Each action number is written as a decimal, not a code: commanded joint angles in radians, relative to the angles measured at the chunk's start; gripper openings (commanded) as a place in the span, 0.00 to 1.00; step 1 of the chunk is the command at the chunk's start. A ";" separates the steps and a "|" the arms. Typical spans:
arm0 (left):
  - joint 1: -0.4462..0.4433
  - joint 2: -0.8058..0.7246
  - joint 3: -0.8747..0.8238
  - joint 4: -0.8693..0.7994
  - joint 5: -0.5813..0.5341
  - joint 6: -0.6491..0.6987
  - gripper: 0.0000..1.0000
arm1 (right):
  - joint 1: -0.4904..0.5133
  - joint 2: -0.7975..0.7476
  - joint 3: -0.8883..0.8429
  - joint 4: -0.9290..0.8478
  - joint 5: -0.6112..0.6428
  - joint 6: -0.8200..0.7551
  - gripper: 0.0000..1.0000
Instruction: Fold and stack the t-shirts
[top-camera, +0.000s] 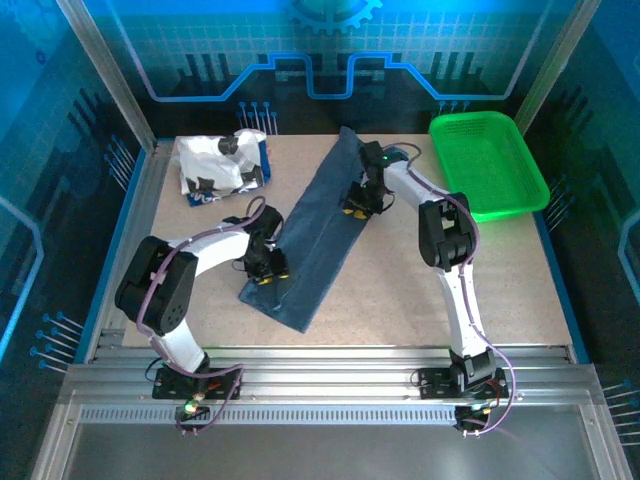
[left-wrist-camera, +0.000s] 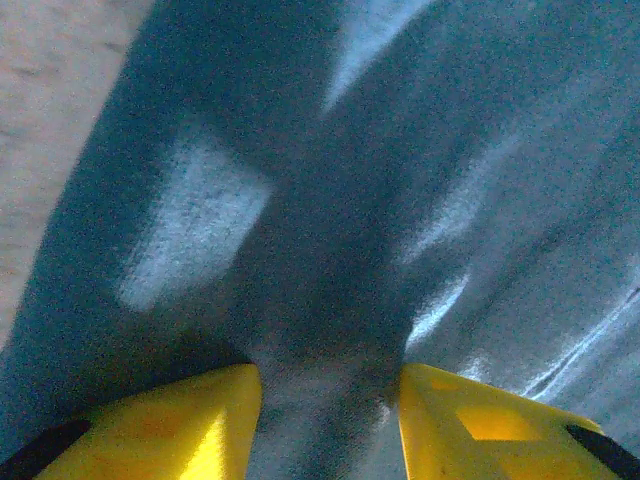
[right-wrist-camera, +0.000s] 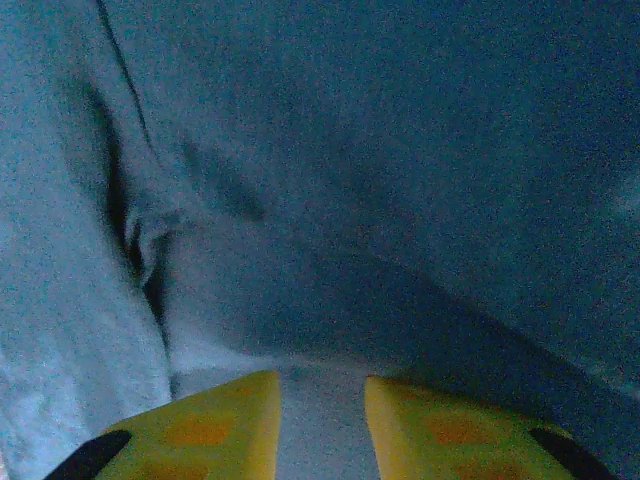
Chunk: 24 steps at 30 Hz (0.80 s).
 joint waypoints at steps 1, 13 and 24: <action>-0.076 0.072 0.006 0.003 0.059 -0.044 0.43 | -0.063 0.091 0.043 -0.082 0.124 0.000 0.36; -0.298 0.113 0.221 0.014 0.209 -0.097 0.48 | -0.207 0.097 0.214 -0.038 -0.050 -0.135 0.59; -0.198 -0.109 0.156 -0.005 0.238 0.004 0.65 | -0.154 -0.589 -0.386 -0.042 -0.147 -0.231 0.73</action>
